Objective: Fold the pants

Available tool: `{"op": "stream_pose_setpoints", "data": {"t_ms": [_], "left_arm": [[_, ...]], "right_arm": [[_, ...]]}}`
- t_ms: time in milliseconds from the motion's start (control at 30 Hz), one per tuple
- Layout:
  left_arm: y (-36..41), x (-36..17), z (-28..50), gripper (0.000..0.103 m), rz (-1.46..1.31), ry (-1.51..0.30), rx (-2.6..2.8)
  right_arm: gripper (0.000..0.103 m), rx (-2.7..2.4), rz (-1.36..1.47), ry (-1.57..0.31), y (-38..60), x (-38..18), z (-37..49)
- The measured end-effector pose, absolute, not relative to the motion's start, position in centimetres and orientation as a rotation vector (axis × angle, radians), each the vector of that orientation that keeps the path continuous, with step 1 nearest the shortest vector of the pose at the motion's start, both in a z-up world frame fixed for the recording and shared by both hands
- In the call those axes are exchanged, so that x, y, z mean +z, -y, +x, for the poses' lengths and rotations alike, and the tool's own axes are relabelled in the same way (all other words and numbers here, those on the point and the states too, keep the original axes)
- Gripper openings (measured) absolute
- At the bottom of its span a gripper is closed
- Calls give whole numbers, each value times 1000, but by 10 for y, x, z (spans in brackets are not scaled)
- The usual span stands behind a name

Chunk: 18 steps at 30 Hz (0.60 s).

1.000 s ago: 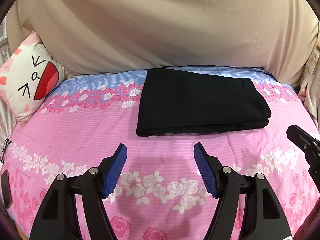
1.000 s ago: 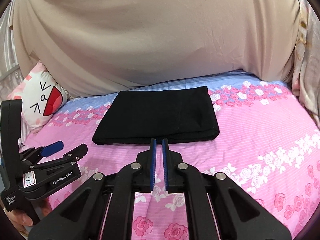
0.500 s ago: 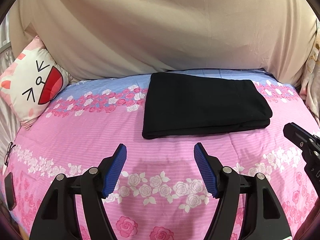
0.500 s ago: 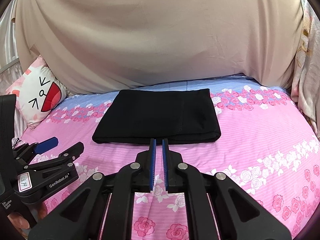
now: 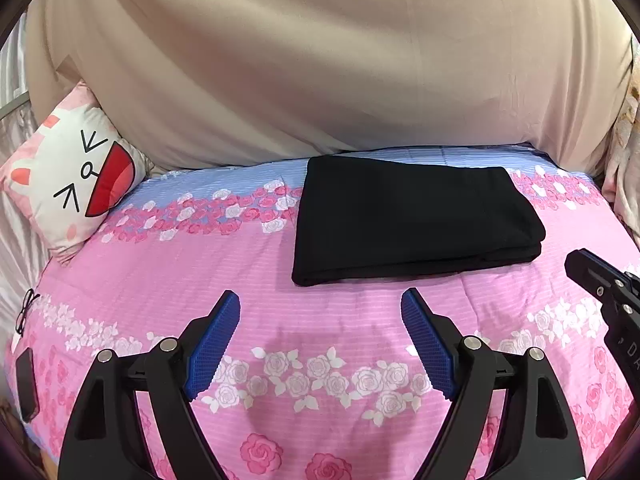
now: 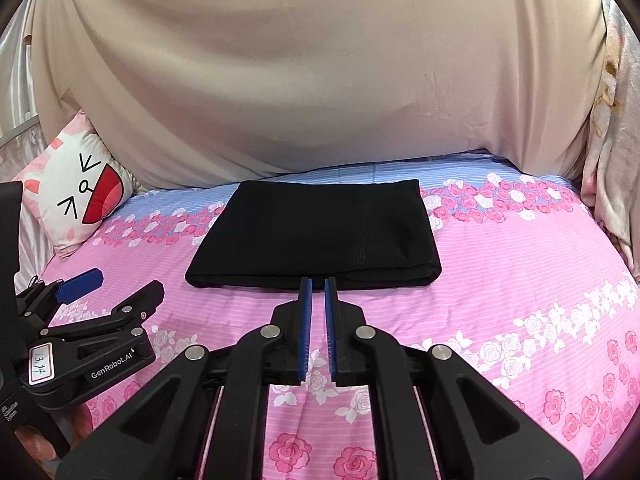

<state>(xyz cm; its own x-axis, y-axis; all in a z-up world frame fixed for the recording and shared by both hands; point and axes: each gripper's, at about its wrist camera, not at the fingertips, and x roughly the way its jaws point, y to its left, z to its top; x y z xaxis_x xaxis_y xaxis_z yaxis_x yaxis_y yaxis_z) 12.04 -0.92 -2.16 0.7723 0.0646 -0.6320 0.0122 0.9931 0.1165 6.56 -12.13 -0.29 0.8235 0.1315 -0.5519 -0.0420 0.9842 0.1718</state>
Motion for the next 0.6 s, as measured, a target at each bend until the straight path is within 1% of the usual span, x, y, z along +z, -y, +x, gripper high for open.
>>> {"op": "stream_pose_setpoints", "data": {"t_ms": [600], "left_arm": [[5,-22,120,81,100,-700,-1]], "right_arm": [[6,87,140,-597,120,-2,66]]}}
